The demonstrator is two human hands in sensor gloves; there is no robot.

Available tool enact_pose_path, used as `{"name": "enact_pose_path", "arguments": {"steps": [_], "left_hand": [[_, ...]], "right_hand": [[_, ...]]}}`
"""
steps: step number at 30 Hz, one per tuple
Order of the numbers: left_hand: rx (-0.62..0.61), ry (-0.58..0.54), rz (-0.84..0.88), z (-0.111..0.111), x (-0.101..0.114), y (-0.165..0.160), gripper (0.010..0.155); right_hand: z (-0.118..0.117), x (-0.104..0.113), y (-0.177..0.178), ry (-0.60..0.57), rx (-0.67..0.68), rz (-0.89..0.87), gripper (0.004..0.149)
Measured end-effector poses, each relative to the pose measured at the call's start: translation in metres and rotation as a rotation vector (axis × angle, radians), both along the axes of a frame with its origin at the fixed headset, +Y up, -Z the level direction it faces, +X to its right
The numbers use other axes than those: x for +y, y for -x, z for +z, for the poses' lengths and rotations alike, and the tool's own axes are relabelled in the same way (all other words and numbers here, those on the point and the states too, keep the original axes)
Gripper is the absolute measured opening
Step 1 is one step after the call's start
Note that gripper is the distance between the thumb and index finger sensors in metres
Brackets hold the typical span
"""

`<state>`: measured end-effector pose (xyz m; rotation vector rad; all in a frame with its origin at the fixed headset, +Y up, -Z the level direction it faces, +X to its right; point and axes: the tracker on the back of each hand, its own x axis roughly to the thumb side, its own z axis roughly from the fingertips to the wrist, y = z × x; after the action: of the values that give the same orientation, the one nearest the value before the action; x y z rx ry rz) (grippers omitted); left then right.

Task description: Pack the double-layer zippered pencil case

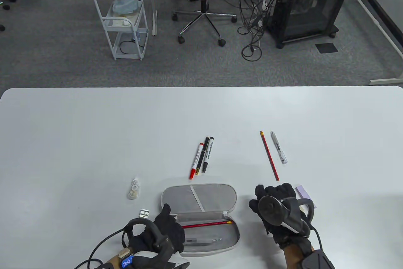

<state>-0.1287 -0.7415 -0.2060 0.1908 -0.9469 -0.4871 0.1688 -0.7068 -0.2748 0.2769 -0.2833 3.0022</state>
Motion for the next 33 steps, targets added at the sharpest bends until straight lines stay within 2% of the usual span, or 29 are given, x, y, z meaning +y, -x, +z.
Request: {"name": "enact_pose_path", "arguments": {"steps": [8,13,19,25,28,30,33], "left_hand": [[-0.031,0.014,0.052,0.004,0.001,-0.005,0.051],[-0.019,0.018,0.155,0.003,0.013,0.000,0.050],[-0.007,0.000,0.165,0.003,0.019,0.004,0.050],[0.015,0.014,0.206,-0.002,0.024,0.010,0.051],[0.019,0.020,0.209,-0.003,0.024,0.010,0.051],[0.023,0.018,0.211,-0.003,0.025,0.010,0.051],[0.045,0.014,0.221,-0.005,0.027,0.013,0.052]], "right_hand": [[-0.005,0.001,-0.020,-0.038,-0.137,-0.047,0.064],[-0.010,0.005,-0.039,-0.061,-0.254,-0.095,0.062],[-0.019,0.004,-0.061,-0.036,-0.413,-0.082,0.060],[-0.049,0.003,-0.071,0.071,-0.538,0.187,0.063],[-0.072,0.003,-0.075,0.123,-0.587,0.158,0.065],[-0.087,0.002,-0.072,0.121,-0.605,0.168,0.066],[-0.111,-0.006,-0.060,0.071,-0.583,0.325,0.065]]}}
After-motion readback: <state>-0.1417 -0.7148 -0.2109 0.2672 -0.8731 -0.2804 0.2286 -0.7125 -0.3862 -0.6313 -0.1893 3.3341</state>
